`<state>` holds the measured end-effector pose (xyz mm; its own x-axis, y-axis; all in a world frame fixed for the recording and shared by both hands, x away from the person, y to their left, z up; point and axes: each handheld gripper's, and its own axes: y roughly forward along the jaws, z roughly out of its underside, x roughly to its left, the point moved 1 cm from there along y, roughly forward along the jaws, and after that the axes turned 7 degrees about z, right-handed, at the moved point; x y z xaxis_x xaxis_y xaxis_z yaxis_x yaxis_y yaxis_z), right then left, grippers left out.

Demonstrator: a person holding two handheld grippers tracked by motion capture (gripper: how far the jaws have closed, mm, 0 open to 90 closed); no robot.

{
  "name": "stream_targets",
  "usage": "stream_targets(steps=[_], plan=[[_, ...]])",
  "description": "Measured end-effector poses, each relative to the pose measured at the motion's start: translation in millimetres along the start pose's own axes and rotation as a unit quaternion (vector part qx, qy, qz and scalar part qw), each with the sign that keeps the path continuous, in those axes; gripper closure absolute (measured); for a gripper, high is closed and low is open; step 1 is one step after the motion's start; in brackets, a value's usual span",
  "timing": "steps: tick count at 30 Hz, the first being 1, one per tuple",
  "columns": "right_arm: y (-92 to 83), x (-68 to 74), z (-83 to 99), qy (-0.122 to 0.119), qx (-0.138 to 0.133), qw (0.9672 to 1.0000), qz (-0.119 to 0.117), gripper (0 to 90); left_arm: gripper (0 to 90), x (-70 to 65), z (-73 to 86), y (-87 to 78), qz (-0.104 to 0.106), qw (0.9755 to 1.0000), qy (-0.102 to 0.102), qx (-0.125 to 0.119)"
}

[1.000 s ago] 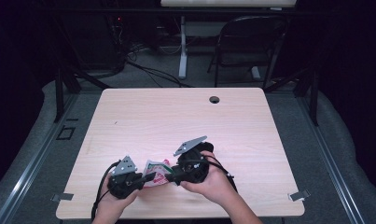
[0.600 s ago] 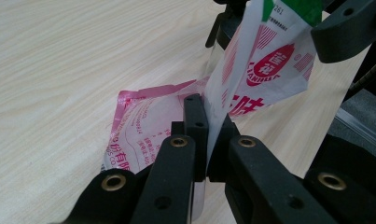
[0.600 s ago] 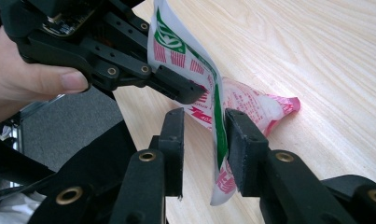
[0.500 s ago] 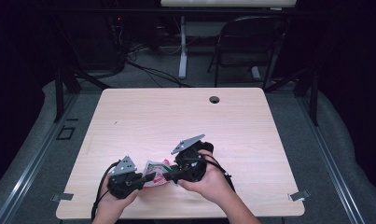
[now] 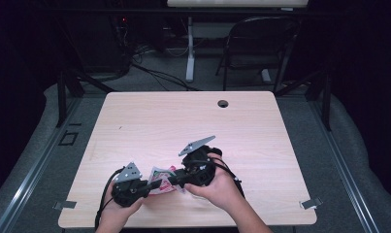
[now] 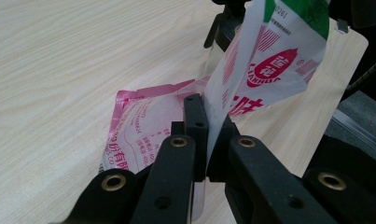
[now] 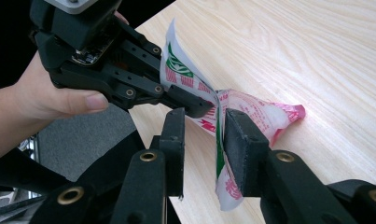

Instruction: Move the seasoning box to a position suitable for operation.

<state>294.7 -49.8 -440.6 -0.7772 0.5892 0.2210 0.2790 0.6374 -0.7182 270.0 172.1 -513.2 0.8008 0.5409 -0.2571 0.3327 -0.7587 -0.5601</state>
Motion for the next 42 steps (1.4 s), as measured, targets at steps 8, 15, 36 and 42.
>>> stream_targets(steps=[8,15,36,42], plan=[[16.5,3.1,1.5,0.002,0.024,0.9997,-0.006,69.0,90.0,1.9,0.9,0.1,0.007,0.9999,-0.006,-0.004],[20.2,2.7,3.4,0.004,0.027,0.9996,-0.009,69.7,90.0,3.7,1.9,-0.6,0.014,0.9997,-0.015,-0.008],[32.7,-2.8,11.7,-0.010,0.064,0.9977,0.021,77.6,90.0,4.3,2.7,1.3,0.019,0.9996,-0.020,-0.005],[31.7,-4.9,12.5,-0.009,0.067,0.9975,0.022,78.2,90.0,4.0,2.9,1.4,0.020,0.9996,-0.020,-0.005]])
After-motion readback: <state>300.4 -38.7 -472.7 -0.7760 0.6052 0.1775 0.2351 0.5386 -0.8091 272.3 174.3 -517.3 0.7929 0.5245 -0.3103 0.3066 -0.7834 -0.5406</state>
